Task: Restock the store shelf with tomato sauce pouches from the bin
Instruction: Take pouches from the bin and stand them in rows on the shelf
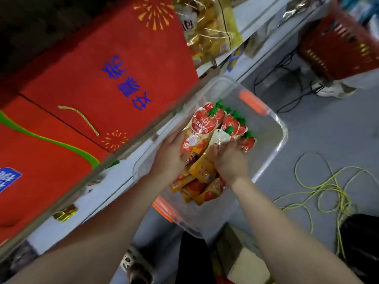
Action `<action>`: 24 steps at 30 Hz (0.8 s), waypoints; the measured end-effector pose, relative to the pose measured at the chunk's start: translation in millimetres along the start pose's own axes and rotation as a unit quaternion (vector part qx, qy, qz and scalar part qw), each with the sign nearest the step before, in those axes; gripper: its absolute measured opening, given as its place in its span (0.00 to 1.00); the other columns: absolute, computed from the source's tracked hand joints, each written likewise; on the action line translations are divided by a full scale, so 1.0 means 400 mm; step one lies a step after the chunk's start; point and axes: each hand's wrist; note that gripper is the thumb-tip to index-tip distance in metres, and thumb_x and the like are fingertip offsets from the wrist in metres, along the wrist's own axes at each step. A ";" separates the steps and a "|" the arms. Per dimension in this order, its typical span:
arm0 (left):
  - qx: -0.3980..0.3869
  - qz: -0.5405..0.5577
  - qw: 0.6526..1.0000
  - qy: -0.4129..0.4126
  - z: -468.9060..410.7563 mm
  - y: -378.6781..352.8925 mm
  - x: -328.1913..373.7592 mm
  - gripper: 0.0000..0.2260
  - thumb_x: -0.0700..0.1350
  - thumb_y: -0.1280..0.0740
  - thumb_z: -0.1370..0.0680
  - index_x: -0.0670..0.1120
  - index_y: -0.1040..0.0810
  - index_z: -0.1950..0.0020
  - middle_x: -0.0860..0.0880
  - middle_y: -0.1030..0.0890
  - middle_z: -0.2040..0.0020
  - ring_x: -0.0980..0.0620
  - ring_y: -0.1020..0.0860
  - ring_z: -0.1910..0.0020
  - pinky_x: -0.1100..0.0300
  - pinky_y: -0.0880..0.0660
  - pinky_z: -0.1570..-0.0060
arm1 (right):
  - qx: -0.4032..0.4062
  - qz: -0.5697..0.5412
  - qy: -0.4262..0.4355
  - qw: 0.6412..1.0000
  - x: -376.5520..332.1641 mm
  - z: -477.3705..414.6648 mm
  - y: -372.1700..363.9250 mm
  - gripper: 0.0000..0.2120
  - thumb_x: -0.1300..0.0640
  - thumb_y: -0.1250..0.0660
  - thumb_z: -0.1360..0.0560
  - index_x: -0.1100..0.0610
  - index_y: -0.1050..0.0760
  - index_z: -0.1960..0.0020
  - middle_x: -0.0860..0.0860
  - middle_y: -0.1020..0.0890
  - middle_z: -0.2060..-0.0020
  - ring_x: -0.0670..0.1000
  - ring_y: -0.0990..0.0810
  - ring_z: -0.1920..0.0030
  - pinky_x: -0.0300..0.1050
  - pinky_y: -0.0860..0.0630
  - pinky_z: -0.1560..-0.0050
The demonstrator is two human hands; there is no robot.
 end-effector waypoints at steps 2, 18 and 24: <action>-0.015 -0.025 1.000 -0.004 -0.053 -0.037 0.004 0.30 0.43 0.34 0.22 0.48 0.43 0.22 0.46 0.41 0.22 0.47 0.41 0.24 0.54 0.42 0.26 | -0.001 0.010 -0.005 1.000 -0.004 -0.002 -0.018 0.41 0.33 0.43 0.23 0.69 0.36 0.31 0.64 0.20 0.43 0.63 0.21 0.42 0.52 0.25 0.44; 0.004 -0.156 0.987 0.044 -0.126 -0.143 0.048 0.33 0.41 0.26 0.28 0.42 0.39 0.28 0.38 0.32 0.37 0.36 0.24 0.46 0.45 0.24 0.48 | -0.153 -0.194 -0.110 0.963 0.017 -0.053 0.016 0.31 0.46 0.32 0.24 0.62 0.36 0.30 0.58 0.22 0.39 0.61 0.23 0.38 0.49 0.28 0.42; -0.022 -0.024 0.995 0.097 -0.020 -0.086 0.038 0.24 0.46 0.27 0.28 0.43 0.30 0.35 0.41 0.21 0.40 0.39 0.22 0.43 0.50 0.24 0.49 | -0.085 -0.364 -0.085 0.924 0.029 0.042 0.055 0.22 0.56 0.29 0.29 0.48 0.28 0.37 0.49 0.18 0.44 0.56 0.20 0.42 0.57 0.24 0.37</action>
Point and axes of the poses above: each hand's wrist, its own z-axis away from the middle knuckle, its own y-axis out of the back of the hand, x = y × z
